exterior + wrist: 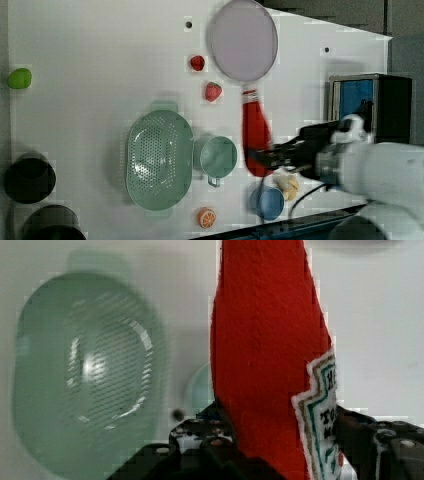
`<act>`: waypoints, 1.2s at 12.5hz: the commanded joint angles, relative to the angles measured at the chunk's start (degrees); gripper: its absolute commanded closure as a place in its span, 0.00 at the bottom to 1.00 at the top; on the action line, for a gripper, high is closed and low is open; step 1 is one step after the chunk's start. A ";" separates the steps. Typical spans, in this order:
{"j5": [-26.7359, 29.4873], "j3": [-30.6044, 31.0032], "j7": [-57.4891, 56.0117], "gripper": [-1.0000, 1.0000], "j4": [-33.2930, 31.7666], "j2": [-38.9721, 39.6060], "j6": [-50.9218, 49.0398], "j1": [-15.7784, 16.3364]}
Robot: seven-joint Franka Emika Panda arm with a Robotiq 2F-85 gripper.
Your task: Pick Ketchup from the table and place it in strainer.
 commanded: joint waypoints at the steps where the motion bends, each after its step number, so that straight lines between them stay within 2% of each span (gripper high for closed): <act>1: 0.55 3.75 14.12 0.38 0.77 4.21 7.88 1.63; 5: 0.55 8.61 22.10 0.38 0.99 13.81 17.73 1.95; 9: 0.41 10.31 26.35 0.38 1.02 23.36 27.46 3.18; 10: 0.41 10.28 26.35 0.35 1.02 25.00 27.99 3.47; 13: 0.37 10.15 26.35 0.03 1.32 27.45 28.93 3.54; 15: 0.38 10.09 26.50 0.00 1.95 26.75 29.24 3.27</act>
